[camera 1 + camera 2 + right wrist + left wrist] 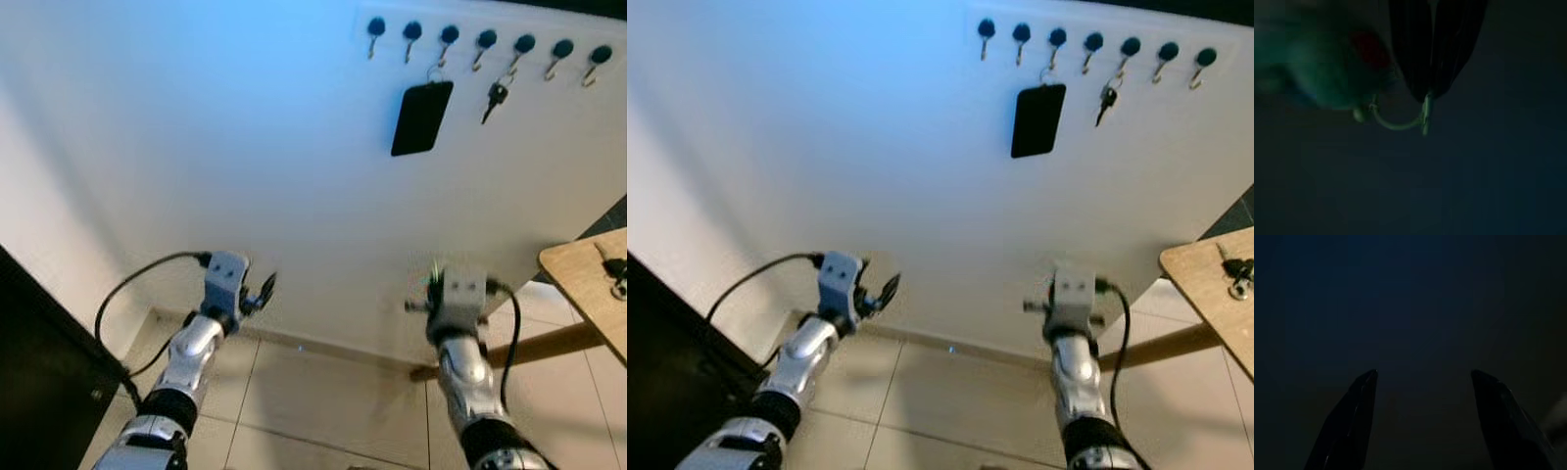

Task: Hang keys on a hook

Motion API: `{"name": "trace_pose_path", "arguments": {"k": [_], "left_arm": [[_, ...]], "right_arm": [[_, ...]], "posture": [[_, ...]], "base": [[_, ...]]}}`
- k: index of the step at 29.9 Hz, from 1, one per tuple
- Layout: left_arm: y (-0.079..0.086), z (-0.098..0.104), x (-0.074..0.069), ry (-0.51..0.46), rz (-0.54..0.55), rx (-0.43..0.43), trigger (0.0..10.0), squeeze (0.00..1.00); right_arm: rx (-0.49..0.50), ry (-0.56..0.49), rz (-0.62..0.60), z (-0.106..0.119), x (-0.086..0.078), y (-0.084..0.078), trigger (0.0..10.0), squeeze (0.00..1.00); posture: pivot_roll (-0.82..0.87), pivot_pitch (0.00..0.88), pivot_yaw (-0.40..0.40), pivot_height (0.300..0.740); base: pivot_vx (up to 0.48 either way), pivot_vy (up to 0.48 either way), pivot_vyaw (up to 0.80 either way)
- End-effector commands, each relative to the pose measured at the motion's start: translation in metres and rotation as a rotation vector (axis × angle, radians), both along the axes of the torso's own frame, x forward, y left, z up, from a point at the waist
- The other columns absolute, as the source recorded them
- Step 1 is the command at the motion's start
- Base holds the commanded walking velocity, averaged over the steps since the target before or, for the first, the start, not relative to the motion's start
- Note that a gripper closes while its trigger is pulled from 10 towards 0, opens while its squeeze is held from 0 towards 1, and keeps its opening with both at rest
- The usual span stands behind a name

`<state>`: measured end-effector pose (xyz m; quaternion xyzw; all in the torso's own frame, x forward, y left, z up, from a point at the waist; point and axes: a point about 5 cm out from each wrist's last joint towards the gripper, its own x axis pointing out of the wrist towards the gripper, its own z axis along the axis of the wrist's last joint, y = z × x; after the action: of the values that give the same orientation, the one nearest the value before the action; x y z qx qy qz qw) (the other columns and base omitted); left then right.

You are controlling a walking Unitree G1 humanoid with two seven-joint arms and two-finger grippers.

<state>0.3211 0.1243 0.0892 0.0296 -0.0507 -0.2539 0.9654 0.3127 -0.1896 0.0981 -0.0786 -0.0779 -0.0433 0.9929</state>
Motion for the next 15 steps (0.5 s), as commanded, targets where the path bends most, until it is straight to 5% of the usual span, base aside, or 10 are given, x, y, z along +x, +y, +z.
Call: {"name": "trace_pose_path", "arguments": {"k": [1,2,5,15], "left_arm": [[-0.005,0.009,0.002,-0.031,-0.009,-0.032,10.0,0.0],[-0.005,0.009,0.002,-0.031,-0.009,-0.032,10.0,0.0],[-0.011,0.049,0.011,-0.16,-0.027,-0.093,10.0,0.0],[-0.029,0.104,0.005,-0.316,-0.159,-0.162,10.0,0.0]], "right_arm": [[-0.069,-0.046,-0.004,0.016,0.002,-0.001,10.0,0.0],[-0.069,-0.046,-0.004,0.016,0.002,-0.001,10.0,0.0],[-0.122,-0.238,-0.046,0.072,0.01,-0.002,10.0,0.0],[-0.098,-0.406,-0.082,0.136,0.012,0.01,10.0,0.0]], "posture": [[0.04,0.064,-0.039,0.74],[0.04,0.064,-0.039,0.74],[0.03,0.068,-0.049,0.74],[0.03,0.074,-0.05,0.74]], "base": [[0.0,0.0,0.0],[0.0,0.0,0.0],[0.0,0.0,0.0],[0.0,0.0,0.0]]}}
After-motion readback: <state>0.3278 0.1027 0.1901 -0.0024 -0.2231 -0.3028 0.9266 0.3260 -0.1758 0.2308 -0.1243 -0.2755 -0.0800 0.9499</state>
